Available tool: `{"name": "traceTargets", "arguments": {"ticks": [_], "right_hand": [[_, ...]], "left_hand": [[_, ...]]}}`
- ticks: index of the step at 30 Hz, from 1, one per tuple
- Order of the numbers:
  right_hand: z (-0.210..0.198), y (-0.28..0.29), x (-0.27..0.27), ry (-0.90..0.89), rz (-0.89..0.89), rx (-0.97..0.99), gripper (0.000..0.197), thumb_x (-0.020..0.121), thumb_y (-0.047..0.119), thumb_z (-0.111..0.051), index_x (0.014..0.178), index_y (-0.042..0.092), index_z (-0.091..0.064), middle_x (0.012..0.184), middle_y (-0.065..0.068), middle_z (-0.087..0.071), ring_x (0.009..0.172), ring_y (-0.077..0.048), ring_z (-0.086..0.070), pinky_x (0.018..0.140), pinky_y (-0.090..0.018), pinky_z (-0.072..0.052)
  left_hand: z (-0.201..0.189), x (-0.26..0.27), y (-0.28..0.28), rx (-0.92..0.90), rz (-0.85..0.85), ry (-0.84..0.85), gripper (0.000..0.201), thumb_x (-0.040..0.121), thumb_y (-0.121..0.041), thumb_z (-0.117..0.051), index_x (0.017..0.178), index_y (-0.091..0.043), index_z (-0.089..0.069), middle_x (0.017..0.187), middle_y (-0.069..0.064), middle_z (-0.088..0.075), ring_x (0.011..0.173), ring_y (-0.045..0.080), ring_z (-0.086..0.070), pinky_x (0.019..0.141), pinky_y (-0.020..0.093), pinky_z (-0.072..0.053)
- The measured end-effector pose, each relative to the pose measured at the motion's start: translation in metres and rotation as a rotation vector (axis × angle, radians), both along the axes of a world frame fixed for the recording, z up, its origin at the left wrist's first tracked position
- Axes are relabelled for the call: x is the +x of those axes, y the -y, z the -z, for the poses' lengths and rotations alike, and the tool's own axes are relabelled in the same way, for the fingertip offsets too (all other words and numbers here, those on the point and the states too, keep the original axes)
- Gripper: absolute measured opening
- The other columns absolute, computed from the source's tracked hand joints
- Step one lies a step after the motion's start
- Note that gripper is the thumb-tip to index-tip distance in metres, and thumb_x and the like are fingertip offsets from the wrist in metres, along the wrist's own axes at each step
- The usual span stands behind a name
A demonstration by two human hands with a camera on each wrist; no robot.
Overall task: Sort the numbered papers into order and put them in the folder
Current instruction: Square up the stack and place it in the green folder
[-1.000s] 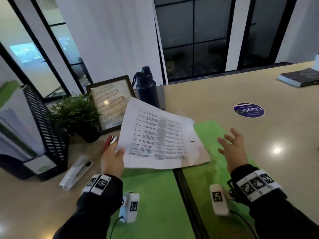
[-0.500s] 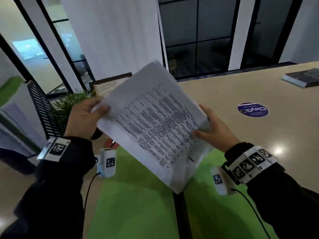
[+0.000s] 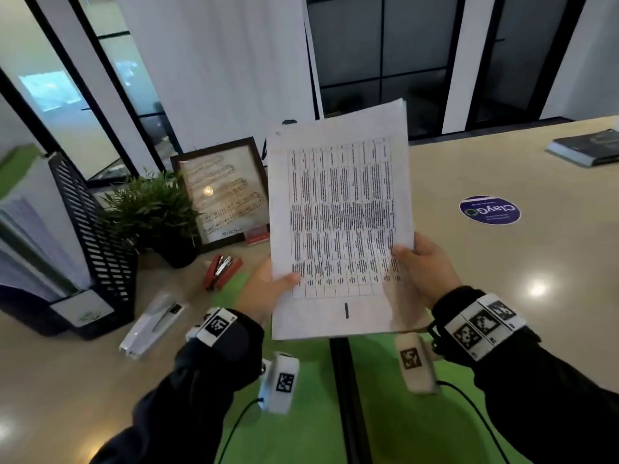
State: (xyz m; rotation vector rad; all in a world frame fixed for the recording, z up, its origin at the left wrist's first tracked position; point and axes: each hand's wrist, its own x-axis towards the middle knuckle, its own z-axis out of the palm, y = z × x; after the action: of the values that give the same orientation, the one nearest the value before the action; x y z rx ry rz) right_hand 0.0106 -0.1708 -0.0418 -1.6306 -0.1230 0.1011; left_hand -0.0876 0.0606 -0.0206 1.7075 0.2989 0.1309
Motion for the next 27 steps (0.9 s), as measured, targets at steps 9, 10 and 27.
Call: {"name": "traceTargets", "arguments": {"ticks": [9, 10, 27], "right_hand": [[0.018, 0.029, -0.019, -0.095, -0.565, -0.979, 0.024, 0.096, 0.033, -0.047, 0.084, 0.014, -0.056, 0.078, -0.001, -0.058, 0.064, -0.014, -0.05, 0.056, -0.023, -0.04], [0.018, 0.03, -0.024, -0.065, -0.651, -1.073, 0.02, 0.095, 0.034, -0.049, 0.086, 0.017, -0.056, 0.08, 0.003, -0.057, 0.069, -0.013, -0.051, 0.06, -0.023, -0.04], [0.02, 0.032, -0.048, -0.135, -0.87, -1.087, 0.022, 0.079, 0.021, -0.07, 0.077, 0.03, -0.05, 0.074, 0.013, -0.048, 0.067, -0.002, -0.044, 0.062, -0.02, -0.035]], "left_hand": [[0.035, -0.006, -0.039, 0.622, -0.123, -0.19, 0.047, 0.093, -0.004, -0.047, 0.139, -0.009, -0.039, 0.134, 0.012, -0.052, 0.118, 0.026, -0.051, 0.088, 0.023, -0.031], [0.038, -0.005, -0.044, 0.619, -0.121, -0.206, 0.048, 0.093, -0.003, -0.046, 0.14, -0.009, -0.038, 0.135, 0.012, -0.051, 0.121, 0.028, -0.05, 0.088, 0.023, -0.031], [0.037, -0.005, -0.041, 0.662, -0.176, -0.065, 0.031, 0.091, -0.006, -0.05, 0.122, -0.009, -0.054, 0.123, 0.01, -0.06, 0.116, 0.028, -0.054, 0.089, 0.027, -0.035]]}}
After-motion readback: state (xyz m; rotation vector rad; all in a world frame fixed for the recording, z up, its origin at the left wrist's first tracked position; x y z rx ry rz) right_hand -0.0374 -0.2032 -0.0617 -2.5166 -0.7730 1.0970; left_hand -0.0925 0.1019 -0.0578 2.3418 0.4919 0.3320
